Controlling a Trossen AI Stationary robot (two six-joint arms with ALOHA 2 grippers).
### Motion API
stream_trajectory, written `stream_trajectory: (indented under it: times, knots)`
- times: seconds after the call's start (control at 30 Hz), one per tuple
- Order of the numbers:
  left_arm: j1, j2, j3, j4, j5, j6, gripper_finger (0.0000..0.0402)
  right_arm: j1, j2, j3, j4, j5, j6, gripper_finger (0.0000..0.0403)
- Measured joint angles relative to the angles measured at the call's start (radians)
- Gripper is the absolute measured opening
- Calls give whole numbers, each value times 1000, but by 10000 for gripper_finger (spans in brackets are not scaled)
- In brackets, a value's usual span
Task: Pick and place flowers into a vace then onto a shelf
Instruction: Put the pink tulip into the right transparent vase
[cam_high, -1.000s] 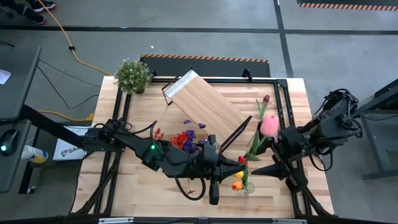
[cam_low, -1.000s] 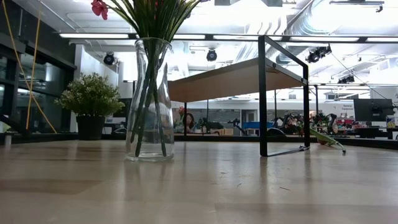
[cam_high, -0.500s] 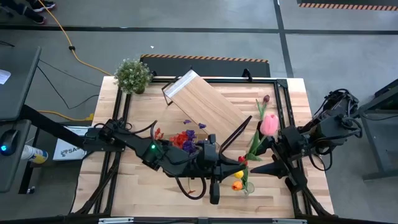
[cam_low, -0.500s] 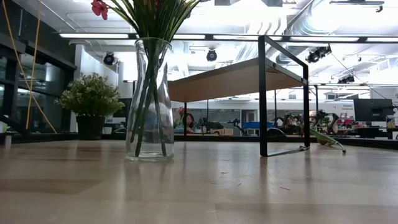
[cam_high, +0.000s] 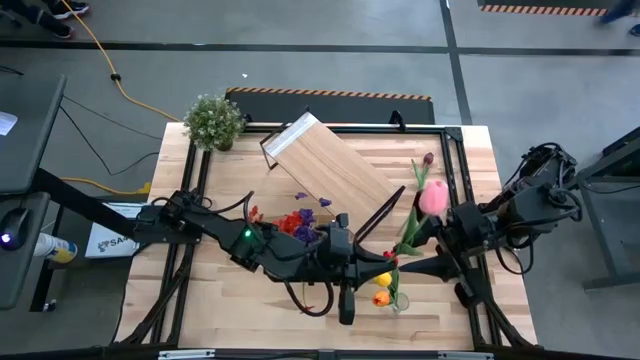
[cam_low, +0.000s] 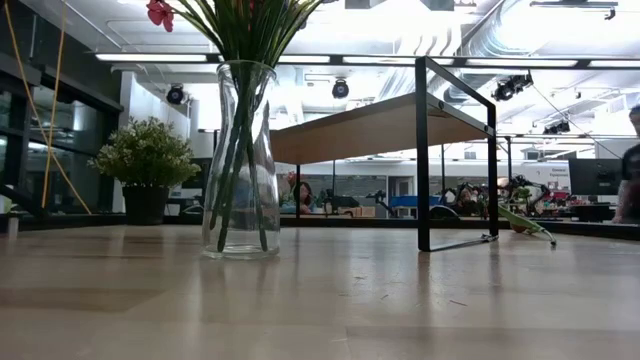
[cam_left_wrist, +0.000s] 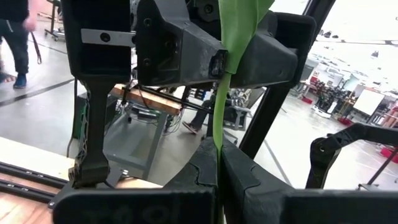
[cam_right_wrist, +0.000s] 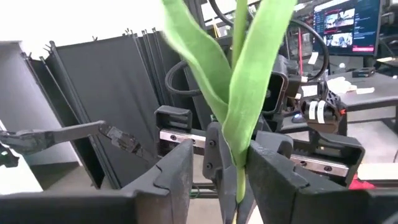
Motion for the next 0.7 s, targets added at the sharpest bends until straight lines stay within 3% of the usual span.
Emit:
stream_trajectory:
  times: [0.3,0.7]
  knots:
    - [0,0,0,-6,2,0,32,0,0,0,7,13,-38,95]
    - [0,0,0,-7,6,0,32,0,0,0,6,16,-64,8]
